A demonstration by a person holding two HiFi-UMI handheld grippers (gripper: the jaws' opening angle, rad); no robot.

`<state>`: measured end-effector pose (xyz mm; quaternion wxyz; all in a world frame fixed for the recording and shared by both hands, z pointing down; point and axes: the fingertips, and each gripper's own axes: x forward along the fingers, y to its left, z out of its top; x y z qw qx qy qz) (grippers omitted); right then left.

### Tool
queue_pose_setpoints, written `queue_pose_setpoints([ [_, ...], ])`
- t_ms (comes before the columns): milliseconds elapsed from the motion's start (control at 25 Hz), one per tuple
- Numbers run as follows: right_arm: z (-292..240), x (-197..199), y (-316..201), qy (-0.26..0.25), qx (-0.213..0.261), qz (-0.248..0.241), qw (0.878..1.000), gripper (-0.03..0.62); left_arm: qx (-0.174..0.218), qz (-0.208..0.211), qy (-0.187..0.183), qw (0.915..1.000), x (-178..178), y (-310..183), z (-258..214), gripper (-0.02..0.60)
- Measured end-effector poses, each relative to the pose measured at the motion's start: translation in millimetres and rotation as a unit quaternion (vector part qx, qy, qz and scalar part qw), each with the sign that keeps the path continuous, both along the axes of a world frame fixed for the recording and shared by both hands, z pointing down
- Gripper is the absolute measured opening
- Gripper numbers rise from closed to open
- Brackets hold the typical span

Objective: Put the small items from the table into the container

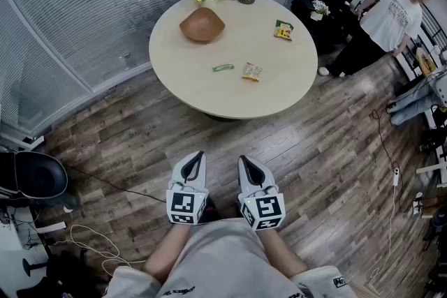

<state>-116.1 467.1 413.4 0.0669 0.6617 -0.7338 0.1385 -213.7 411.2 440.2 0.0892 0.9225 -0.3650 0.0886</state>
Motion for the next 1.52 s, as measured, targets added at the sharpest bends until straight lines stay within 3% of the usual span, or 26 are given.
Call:
queue_pose_setpoints([
  [520, -9, -7, -13, -0.006, 0.021, 0.008, 1.0, 0.003, 0.004, 0.013, 0.002, 0.9999, -3, -15, -5, -0.005],
  [960, 2, 14, -39, -0.017, 0.011, 0.027, 0.999, 0.002, 0.008, 0.032, -0.007, 0.9994, 17, -47, -3, -0.003],
  [1200, 20, 40, -92, -0.03, 0.004, 0.028, 0.999, 0.002, -0.001, 0.037, -0.023, 0.999, 35, -90, 8, -0.003],
  [1520, 37, 101, -199, -0.025, -0.011, 0.007, 1.0, 0.002, -0.023, 0.011, -0.037, 0.999, 79, -185, 22, -0.003],
])
